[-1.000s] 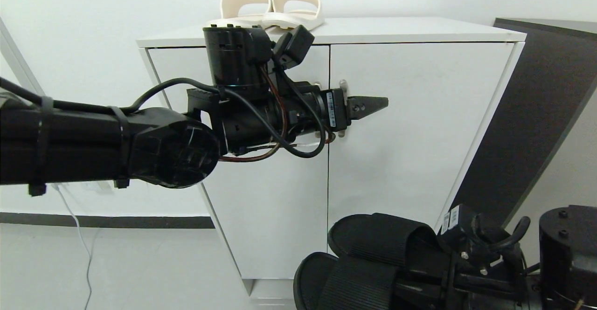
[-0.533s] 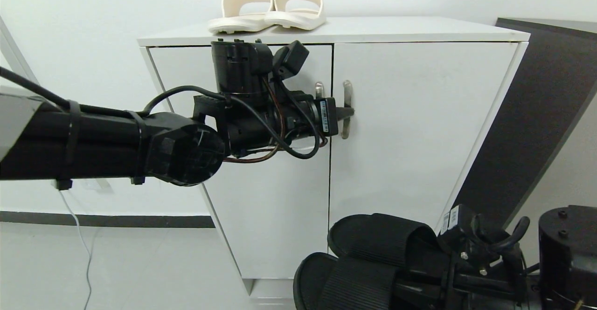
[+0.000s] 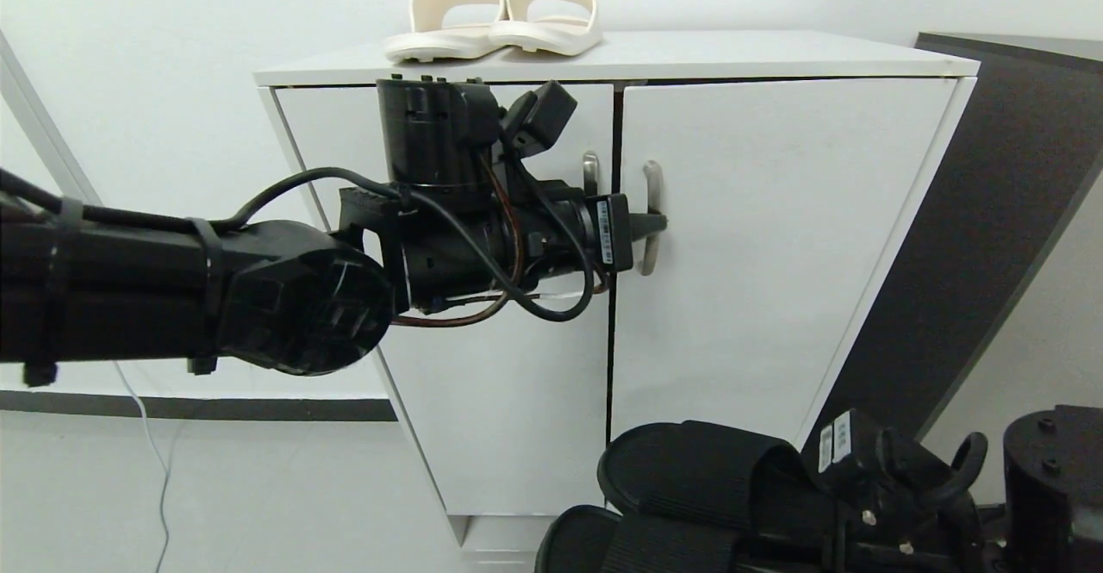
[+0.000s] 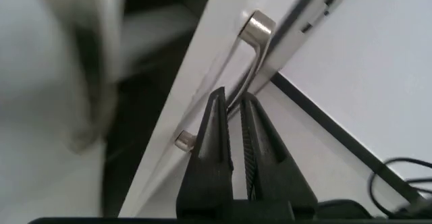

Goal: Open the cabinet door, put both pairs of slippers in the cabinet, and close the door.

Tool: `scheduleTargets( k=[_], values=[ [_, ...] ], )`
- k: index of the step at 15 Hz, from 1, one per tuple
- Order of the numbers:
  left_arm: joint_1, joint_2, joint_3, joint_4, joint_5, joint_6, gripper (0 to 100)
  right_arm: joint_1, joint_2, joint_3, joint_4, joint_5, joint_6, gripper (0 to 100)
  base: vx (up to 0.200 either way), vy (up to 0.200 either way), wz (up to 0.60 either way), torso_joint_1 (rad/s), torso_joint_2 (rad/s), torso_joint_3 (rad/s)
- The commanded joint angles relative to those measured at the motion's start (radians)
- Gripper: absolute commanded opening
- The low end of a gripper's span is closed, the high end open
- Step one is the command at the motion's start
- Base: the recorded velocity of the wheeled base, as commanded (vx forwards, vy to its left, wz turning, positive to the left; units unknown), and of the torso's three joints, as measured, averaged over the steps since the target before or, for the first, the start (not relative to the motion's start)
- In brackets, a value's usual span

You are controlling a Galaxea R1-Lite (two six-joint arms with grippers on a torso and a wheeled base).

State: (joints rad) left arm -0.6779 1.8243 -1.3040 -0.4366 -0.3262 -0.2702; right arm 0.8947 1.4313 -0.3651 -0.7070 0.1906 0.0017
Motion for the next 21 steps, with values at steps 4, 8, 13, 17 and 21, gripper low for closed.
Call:
scheduleTargets(
  k=[4,8,13,17,21],
  values=[
    [-0.065,-0.125,0.120,-0.002,-0.001,0.002,0,0.047,-0.060,0.045,0.000,0.069,-0.005,0,0.000,0.000,0.00,0.000,0.00,0.000],
    [-0.078,-0.217,0.203,-0.002,-0.001,0.005,0,0.049,-0.068,0.068,0.001,0.085,-0.058,0,0.000,0.000,0.00,0.000,0.00,0.000],
    [-0.051,-0.298,0.276,-0.002,-0.002,0.003,0,0.072,-0.066,0.080,0.001,0.085,-0.062,0,0.000,0.000,0.00,0.000,0.00,0.000],
    [0.031,-0.178,0.190,-0.002,-0.011,0.000,0,0.072,-0.064,0.086,0.001,0.085,-0.081,0,0.000,0.000,0.00,0.000,0.00,0.000],
    [0.067,-0.042,0.072,-0.021,-0.014,0.002,0,0.082,-0.064,0.101,0.004,0.084,-0.083,0,0.000,0.000,0.00,0.000,0.00,0.000]
  ],
)
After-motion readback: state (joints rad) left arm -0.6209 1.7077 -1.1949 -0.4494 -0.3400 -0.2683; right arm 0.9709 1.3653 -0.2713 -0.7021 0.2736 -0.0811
